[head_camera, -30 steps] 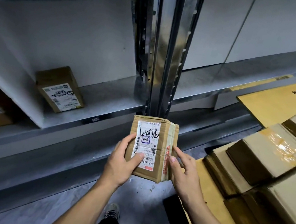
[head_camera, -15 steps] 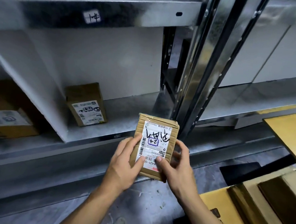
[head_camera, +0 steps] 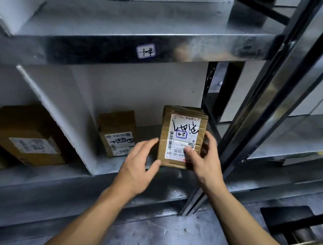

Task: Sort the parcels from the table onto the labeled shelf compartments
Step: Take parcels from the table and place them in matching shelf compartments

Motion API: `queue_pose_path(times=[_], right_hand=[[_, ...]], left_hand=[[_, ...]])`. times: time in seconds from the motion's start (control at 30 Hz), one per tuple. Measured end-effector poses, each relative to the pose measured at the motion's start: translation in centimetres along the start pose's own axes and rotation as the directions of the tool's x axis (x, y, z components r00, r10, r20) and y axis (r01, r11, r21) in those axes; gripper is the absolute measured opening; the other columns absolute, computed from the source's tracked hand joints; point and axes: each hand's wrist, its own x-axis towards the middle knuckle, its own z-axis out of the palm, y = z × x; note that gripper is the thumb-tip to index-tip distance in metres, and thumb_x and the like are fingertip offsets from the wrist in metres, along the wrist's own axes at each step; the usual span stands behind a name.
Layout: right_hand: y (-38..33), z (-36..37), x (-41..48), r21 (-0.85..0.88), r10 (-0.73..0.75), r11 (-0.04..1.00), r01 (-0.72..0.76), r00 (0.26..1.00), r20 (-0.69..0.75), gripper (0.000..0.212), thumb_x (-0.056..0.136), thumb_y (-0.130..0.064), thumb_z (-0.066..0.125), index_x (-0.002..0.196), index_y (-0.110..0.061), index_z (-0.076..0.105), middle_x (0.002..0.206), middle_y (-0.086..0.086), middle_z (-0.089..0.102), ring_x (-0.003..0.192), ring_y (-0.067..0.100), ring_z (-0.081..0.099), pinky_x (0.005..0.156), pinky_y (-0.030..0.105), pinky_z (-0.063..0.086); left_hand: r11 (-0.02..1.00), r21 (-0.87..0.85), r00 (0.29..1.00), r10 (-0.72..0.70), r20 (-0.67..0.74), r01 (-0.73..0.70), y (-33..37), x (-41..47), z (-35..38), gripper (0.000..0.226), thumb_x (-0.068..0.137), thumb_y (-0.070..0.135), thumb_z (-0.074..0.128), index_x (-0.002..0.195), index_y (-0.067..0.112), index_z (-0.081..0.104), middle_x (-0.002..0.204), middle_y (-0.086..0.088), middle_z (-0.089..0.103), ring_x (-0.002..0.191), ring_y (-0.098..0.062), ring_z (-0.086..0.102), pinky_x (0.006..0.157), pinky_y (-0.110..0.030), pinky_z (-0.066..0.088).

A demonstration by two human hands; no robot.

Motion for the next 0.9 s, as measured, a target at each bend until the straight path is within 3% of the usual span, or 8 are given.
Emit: queue_pose_path(times=[0.1,0.2,0.27,0.4,0.47,0.63,0.8,0.9], right_hand=[[0.4,0.9,2.5,0.004,0.002,1.000,-0.002,1.000,-0.008,0.069,0.086,-0.035,0.076,0.144,-0.035,0.038,0.126,-0.013,0.064,0.117,0.002,0.060,0.108,0.041,0.046],[0.8,1.9,4.6,-0.018,0.013,1.000,-0.013,1.000,-0.015,0.062,0.087,-0.035,0.076,0.137,-0.041,0.039,0.108,-0.035,0.059,0.101,-0.022,0.054,0.098,0.026,0.042],[0.8,2.5,5.7,-0.030,0.010,0.999,-0.011,1.000,-0.011,0.060,0.087,-0.035,0.076,0.135,-0.038,0.041,0.109,-0.035,0.056,0.096,-0.027,0.052,0.095,0.021,0.040],[1.2,3.1,6.8,-0.069,0.019,0.998,-0.015,0.998,0.054,0.067,0.089,-0.035,0.073,0.145,-0.028,0.037,0.136,-0.003,0.060,0.121,0.013,0.058,0.107,0.041,0.045],[1.9,2.8,7.0,-0.095,0.037,0.995,-0.030,0.997,0.066,0.068,0.091,-0.035,0.071,0.147,-0.029,0.034,0.140,0.001,0.059,0.127,0.022,0.056,0.109,0.045,0.044],[3.6,2.1,6.7,-0.193,0.106,0.978,-0.083,0.988,0.114,0.066,0.090,-0.030,0.073,0.145,-0.025,0.037,0.137,-0.001,0.061,0.127,0.021,0.057,0.106,0.033,0.040],[4.1,1.9,6.7,-0.203,0.141,0.972,-0.118,0.985,0.103,0.060,0.092,-0.026,0.071,0.143,-0.025,0.039,0.136,0.000,0.062,0.128,0.022,0.056,0.113,0.046,0.040],[4.1,2.0,6.6,-0.203,0.134,0.973,-0.114,0.987,0.091,0.057,0.092,-0.026,0.071,0.140,-0.026,0.042,0.133,-0.004,0.062,0.128,0.021,0.056,0.112,0.045,0.041]], left_hand=[[0.994,0.106,0.998,0.013,0.054,-0.019,-1.3,0.2,-0.8,0.052,0.093,0.025,0.060,0.143,0.024,0.044,0.134,0.005,0.049,0.124,-0.011,0.042,0.105,-0.026,0.034],[0.974,0.223,0.992,0.023,0.123,-0.050,-2.3,0.5,-1.5,0.052,0.093,0.028,0.058,0.143,0.022,0.044,0.136,0.001,0.048,0.127,-0.017,0.042,0.109,-0.031,0.033],[0.957,0.283,0.988,0.011,0.154,-0.054,-2.8,0.8,-1.9,0.052,0.093,0.031,0.056,0.144,0.023,0.043,0.139,0.000,0.046,0.128,-0.019,0.041,0.110,-0.035,0.034],[0.949,0.310,0.983,0.001,0.186,-0.059,-3.5,1.1,-2.4,0.053,0.094,0.035,0.052,0.145,0.025,0.041,0.140,0.001,0.044,0.129,-0.018,0.039,0.111,-0.035,0.032],[0.948,0.310,0.980,0.005,0.197,-0.067,-3.6,1.1,-2.3,0.053,0.094,0.036,0.051,0.145,0.026,0.040,0.140,0.002,0.043,0.129,-0.017,0.039,0.111,-0.034,0.032],[0.956,0.284,0.974,0.001,0.228,-0.067,-3.8,1.1,-1.7,0.053,0.093,0.039,0.050,0.144,0.028,0.040,0.139,0.006,0.042,0.128,-0.014,0.039,0.110,-0.036,0.035],[0.965,0.253,0.972,0.006,0.236,-0.068,-3.7,1.2,-0.9,0.052,0.093,0.042,0.049,0.143,0.033,0.039,0.136,0.014,0.039,0.126,-0.006,0.037,0.109,-0.027,0.032],[0.969,0.237,0.970,0.009,0.243,-0.068,-3.8,1.2,-0.9,0.052,0.093,0.043,0.049,0.143,0.036,0.037,0.137,0.016,0.037,0.127,-0.004,0.036,0.109,-0.027,0.032]])
